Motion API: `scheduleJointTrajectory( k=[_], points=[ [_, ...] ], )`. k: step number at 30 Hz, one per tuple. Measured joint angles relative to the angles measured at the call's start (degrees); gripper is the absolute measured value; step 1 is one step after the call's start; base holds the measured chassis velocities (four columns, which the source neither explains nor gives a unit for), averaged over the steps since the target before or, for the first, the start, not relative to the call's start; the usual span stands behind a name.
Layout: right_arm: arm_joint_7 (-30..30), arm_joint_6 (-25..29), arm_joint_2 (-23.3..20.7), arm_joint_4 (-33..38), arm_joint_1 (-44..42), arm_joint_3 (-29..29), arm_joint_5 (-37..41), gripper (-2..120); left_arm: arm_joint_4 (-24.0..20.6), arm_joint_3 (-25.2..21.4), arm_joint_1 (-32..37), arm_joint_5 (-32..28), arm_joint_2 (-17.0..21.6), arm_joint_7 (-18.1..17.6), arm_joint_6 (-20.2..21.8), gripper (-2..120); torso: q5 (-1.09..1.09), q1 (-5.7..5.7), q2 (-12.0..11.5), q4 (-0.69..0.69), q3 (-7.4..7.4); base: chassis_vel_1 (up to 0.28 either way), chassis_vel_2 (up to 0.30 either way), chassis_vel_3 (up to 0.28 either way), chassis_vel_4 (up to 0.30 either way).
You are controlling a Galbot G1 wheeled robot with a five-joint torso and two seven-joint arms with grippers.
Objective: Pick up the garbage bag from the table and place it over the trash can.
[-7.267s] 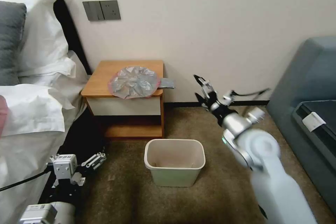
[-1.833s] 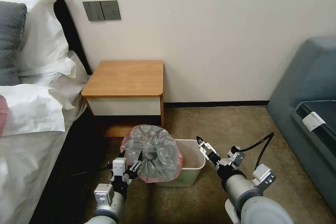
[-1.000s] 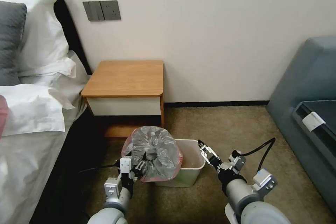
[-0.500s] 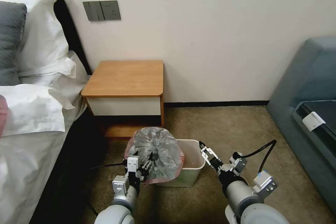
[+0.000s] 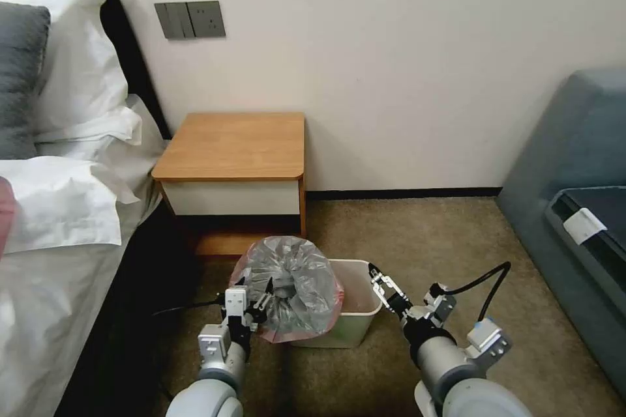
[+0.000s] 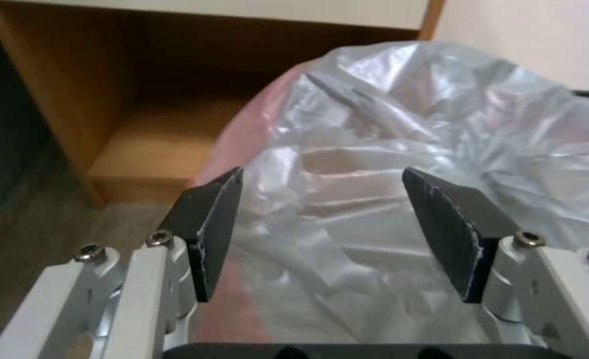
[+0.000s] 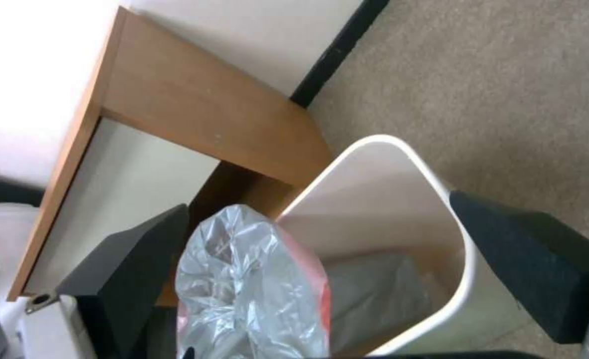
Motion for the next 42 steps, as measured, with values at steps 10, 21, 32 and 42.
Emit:
scheduleJointTrajectory(
  k=[10,21,32,42],
  points=[
    [-0.1,0.0,-0.2,0.0,-0.5,0.0,-0.3,100,2.7,1.6,-3.3,-0.6,-0.2,0.0,0.5,64,0.00,0.00,0.0,0.00,0.00,0.000,0.000,0.000,0.000],
    [-0.2,0.0,0.3,-0.3,-0.6,0.0,-0.6,100,4.0,3.5,-4.9,-0.5,0.0,0.0,2.2,61,0.00,0.00,0.0,0.00,0.00,0.000,0.000,0.000,0.000],
    [-0.3,0.2,0.8,-0.2,-1.5,0.3,-1.3,100,4.6,5.0,-5.9,-0.3,0.4,-1.4,4.6,52,0.00,0.00,0.0,0.00,0.00,0.000,0.000,0.000,0.000],
    [-0.4,0.4,1.1,-0.2,-1.7,0.3,-1.7,100,6.0,5.7,-6.9,-0.4,0.1,-1.9,5.6,52,0.01,0.00,0.0,0.00,0.00,0.000,0.000,0.000,0.000]
  ],
)
